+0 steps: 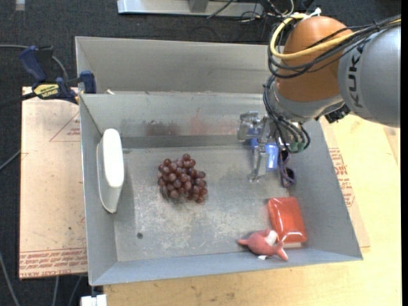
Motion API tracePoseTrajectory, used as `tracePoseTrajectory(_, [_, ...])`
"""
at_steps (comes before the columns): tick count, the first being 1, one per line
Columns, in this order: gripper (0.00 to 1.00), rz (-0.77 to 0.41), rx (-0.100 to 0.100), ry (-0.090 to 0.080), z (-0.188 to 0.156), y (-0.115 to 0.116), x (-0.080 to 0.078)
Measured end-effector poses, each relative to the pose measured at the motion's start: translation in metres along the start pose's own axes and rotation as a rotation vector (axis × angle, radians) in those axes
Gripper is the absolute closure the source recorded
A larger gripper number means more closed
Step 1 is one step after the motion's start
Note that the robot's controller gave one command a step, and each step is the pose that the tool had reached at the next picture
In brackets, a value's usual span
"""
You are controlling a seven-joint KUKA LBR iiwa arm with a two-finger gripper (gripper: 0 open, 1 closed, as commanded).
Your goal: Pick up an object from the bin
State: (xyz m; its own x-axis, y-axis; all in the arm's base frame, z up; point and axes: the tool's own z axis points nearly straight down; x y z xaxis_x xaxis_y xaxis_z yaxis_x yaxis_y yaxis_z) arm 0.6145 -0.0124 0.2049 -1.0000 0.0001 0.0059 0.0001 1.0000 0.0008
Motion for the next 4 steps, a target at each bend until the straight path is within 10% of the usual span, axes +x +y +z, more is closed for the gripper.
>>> tracePoseTrajectory(4, [0.0, -0.004, 0.002, -0.009, 0.073, 0.077, -0.012])
